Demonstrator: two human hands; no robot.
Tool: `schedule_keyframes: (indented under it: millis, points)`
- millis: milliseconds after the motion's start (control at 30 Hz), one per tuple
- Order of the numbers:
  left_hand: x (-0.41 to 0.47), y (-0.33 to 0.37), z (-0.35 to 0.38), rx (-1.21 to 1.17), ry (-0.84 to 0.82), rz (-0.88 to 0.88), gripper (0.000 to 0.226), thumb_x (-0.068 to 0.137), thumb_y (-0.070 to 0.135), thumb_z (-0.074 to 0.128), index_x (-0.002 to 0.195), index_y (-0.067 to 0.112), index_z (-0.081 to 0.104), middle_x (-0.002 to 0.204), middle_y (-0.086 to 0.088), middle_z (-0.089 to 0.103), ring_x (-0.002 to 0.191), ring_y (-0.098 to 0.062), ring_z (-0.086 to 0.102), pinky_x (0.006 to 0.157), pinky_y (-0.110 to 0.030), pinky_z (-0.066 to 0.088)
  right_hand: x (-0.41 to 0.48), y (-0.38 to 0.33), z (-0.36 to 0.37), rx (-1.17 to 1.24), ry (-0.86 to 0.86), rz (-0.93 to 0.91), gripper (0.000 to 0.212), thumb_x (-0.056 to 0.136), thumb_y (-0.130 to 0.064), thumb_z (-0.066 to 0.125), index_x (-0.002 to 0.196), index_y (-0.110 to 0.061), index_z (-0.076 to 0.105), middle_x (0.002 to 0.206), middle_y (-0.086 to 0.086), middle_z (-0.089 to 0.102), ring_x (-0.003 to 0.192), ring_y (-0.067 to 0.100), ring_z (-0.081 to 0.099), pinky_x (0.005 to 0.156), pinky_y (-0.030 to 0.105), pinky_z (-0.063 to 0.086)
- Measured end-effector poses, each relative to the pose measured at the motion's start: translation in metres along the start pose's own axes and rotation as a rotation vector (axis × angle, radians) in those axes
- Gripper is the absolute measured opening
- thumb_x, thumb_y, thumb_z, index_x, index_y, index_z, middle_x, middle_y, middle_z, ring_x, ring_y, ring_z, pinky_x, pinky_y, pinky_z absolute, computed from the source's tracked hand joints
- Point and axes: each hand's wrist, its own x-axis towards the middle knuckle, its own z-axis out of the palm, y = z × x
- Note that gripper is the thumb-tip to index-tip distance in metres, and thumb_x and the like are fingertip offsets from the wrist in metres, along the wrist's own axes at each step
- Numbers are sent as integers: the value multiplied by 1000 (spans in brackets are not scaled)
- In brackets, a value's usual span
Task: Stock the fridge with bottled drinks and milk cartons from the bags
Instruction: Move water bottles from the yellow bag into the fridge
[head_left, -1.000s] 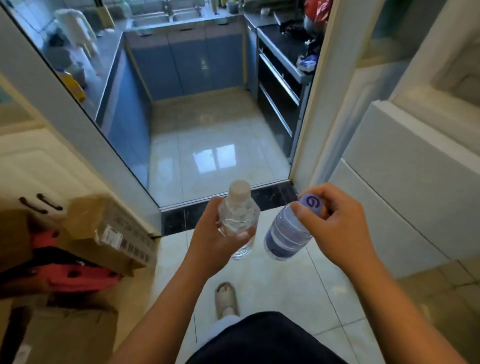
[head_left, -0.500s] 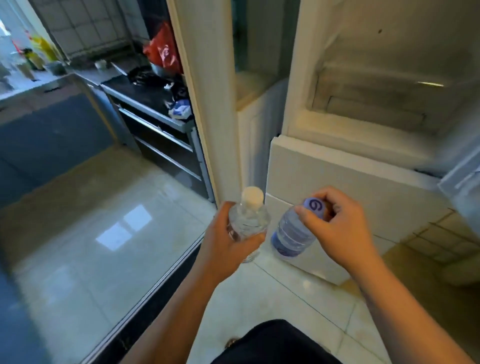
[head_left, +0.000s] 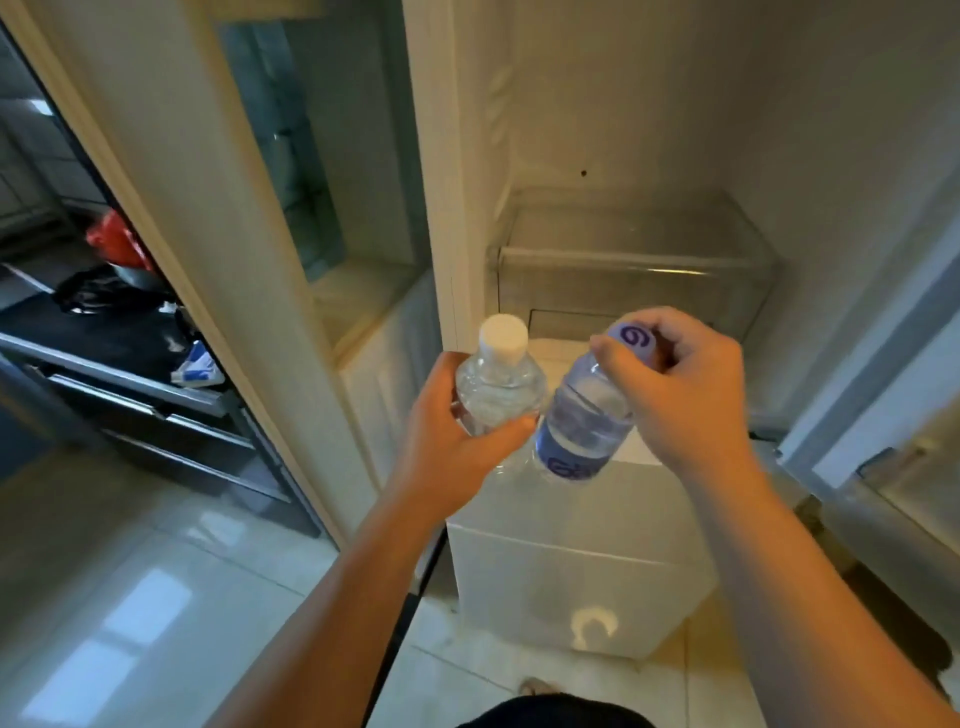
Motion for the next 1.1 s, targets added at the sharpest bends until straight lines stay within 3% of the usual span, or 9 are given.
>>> schedule_keyframes:
  millis: [100, 267, 367, 467, 600, 733, 900, 1100]
  points:
    - [49, 6, 16, -2, 2, 47, 57, 71, 37, 86, 117, 28, 54, 108, 12, 66, 103, -11, 66, 85, -32, 57, 49, 6, -1, 15, 62, -25, 9, 81, -20, 76, 77, -17, 68, 69, -3, 65, 60, 10, 54, 57, 23, 45]
    - [124, 18, 38, 17, 32, 104, 55, 71, 22, 89, 115, 29, 56, 103, 15, 68, 98, -6, 67, 81, -22, 55, 128, 22, -4, 57, 120, -56, 11, 79, -24, 75, 76, -16, 68, 62, -6, 61, 57, 3, 49, 55, 24, 43]
    - [165, 27, 50, 35, 37, 133, 53, 69, 28, 89, 111, 34, 56, 102, 13, 69, 97, -8, 68, 83, -32, 58, 175, 31, -4, 73, 154, -67, 14, 75, -31, 72, 71, -19, 66, 56, -11, 54, 54, 3, 45, 54, 27, 41]
    - [201, 37, 58, 40, 57, 136, 51, 70, 25, 89, 108, 34, 55, 101, 12, 69, 94, -5, 68, 83, -33, 59, 218, 38, -4, 89, 213, -55, 23, 71, -37, 70, 68, -15, 65, 53, -11, 49, 53, 5, 42, 54, 31, 39]
    - [248, 39, 65, -8, 49, 143, 53, 71, 27, 89, 113, 30, 57, 105, 8, 70, 99, -11, 68, 88, -43, 58, 267, 44, -2, 80, 254, -60, 17, 71, -37, 72, 65, -25, 62, 49, -14, 48, 49, -1, 43, 54, 25, 37]
    - [288, 30, 77, -7, 63, 125, 56, 63, 38, 89, 111, 37, 60, 106, 7, 72, 101, -15, 69, 90, -51, 56, 303, 61, 7, 64, 234, -54, 19, 74, -35, 73, 70, -18, 65, 53, -11, 50, 50, 1, 43, 55, 27, 38]
    - [321, 22, 89, -70, 25, 113, 52, 71, 16, 87, 116, 18, 63, 105, 3, 74, 98, -14, 71, 84, -36, 58, 329, 84, 23, 42, 155, -17, 22, 78, -28, 74, 76, -7, 68, 63, 1, 59, 57, 5, 48, 54, 25, 40]
    - [341, 12, 96, -129, 62, 51, 43, 77, 9, 81, 116, 17, 63, 100, 6, 73, 89, -5, 70, 70, -16, 53, 349, 96, 32, -19, 72, 38, 20, 81, -29, 73, 77, -11, 69, 68, 3, 64, 64, 10, 56, 61, 29, 46]
